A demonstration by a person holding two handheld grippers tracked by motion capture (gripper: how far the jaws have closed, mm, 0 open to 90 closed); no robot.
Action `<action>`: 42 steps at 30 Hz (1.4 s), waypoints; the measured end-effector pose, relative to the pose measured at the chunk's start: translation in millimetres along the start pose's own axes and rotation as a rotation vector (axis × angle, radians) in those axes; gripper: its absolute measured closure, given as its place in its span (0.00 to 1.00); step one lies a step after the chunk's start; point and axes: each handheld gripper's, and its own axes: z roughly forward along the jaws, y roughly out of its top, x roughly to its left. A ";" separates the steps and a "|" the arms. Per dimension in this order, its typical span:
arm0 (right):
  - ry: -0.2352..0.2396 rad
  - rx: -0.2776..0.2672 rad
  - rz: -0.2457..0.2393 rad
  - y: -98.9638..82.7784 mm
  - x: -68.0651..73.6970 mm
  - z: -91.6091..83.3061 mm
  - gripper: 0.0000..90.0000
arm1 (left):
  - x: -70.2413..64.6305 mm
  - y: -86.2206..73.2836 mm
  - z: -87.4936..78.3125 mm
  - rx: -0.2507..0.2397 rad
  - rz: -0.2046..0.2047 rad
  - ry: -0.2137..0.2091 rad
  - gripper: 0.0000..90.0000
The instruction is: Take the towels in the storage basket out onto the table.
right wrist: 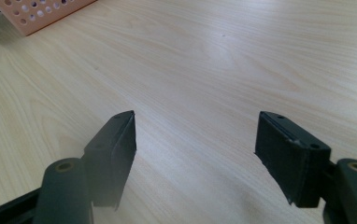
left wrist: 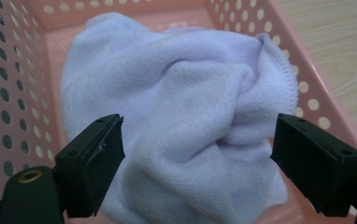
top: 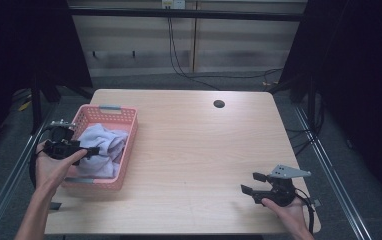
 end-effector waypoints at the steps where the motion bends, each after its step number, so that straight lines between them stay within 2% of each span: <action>1: 0.000 -0.002 0.002 0.0 -0.2 0.0 0.32 | 1.3 1.5 2.8 0.009 -0.022 0.010 0.18; 7: 0.004 -0.004 0.002 0.0 -0.3 -0.5 0.32 | 8.1 5.3 15.6 0.092 -0.032 0.015 0.18; 10: 0.005 -0.003 0.003 0.0 -0.3 -0.4 0.32 | 9.4 6.1 22.1 0.140 -0.012 0.013 0.18; 13: 0.008 -0.005 -0.001 0.0 -0.2 -0.3 0.32 | 9.8 6.0 27.1 0.190 0.008 -0.027 0.21; 18: 0.016 0.002 -0.001 0.0 0.1 0.5 0.32 | 9.8 7.8 35.6 0.228 -0.010 -0.036 0.19; 19: 0.018 0.001 -0.003 0.1 0.3 0.9 0.32 | 10.4 8.5 37.1 0.244 -0.004 -0.037 0.18; 20: 0.019 0.002 0.000 0.1 0.8 0.9 0.32 | 8.9 8.3 39.2 0.240 -0.011 -0.030 0.18; 22: 0.018 0.001 -0.007 0.0 0.7 0.6 0.32 | 7.5 8.8 42.6 0.267 0.014 -0.026 0.17; 29: 0.019 0.004 -0.003 0.2 1.3 1.2 0.32 | 1.6 9.6 54.4 0.303 0.005 -0.004 0.13; 30: 0.020 0.004 -0.003 0.2 1.3 1.1 0.32 | 0.9 9.7 58.1 0.324 0.018 0.002 0.11; 33: 0.020 0.005 -0.003 0.2 1.3 1.2 0.32 | 0.0 10.0 61.8 0.341 0.025 0.016 0.10; 36: 0.022 0.005 -0.003 0.2 1.3 1.1 0.32 | -6.2 8.9 70.1 0.370 0.057 0.059 0.09; 37: 0.022 0.005 -0.003 0.2 1.3 1.1 0.32 | -6.2 8.9 70.1 0.370 0.057 0.059 0.08; 38: 0.020 0.006 -0.003 0.1 1.6 1.1 0.32 | -8.6 8.4 72.6 0.381 0.063 0.077 0.08; 39: 0.022 0.007 -0.003 0.1 1.7 1.1 0.32 | -8.8 8.9 73.7 0.393 0.072 0.080 0.08; 42: 0.023 0.008 -0.013 -0.1 1.7 2.2 0.32 | -6.7 10.5 77.3 0.414 0.064 0.073 0.09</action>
